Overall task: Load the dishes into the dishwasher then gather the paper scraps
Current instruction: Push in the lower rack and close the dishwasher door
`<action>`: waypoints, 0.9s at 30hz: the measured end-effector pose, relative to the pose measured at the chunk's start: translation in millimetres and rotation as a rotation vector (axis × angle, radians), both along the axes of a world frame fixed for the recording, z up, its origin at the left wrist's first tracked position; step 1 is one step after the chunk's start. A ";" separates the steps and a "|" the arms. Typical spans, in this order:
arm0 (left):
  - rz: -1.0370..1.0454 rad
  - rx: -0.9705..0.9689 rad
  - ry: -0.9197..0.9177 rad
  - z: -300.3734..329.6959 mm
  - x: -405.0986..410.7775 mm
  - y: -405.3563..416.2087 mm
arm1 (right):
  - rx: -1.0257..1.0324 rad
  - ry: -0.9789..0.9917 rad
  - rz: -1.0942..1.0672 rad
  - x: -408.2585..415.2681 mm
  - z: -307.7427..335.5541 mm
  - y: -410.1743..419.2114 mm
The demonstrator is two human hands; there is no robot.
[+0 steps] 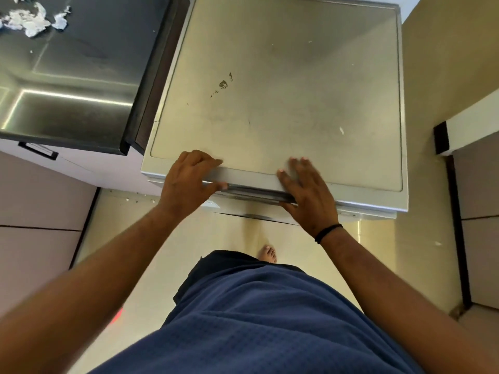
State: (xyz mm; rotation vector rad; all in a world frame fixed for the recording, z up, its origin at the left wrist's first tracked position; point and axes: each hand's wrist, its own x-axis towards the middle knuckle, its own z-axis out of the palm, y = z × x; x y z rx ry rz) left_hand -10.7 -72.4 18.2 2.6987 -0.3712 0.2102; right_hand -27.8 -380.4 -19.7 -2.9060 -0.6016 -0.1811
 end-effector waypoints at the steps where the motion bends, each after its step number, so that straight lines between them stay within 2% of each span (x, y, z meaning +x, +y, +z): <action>1: -0.045 0.044 0.022 0.3 1.9 5.1 | 0.018 -0.008 -0.072 -3.7 1.8 -5.2; 5: -0.142 0.199 -0.012 -1.1 1.3 17.7 | 0.065 -0.097 -0.268 -33.1 11.2 -34.3; 9: -0.185 0.268 -0.089 -4.5 9.1 21.0 | 0.059 -0.082 -0.319 -37.2 23.4 -40.5; 18: -0.193 0.181 0.034 -0.8 12.3 27.7 | 0.009 0.052 -0.424 -27.2 36.6 -24.3; 27: -0.218 0.161 0.014 -5.9 18.4 32.0 | -0.022 0.055 -0.442 -26.5 37.2 -18.1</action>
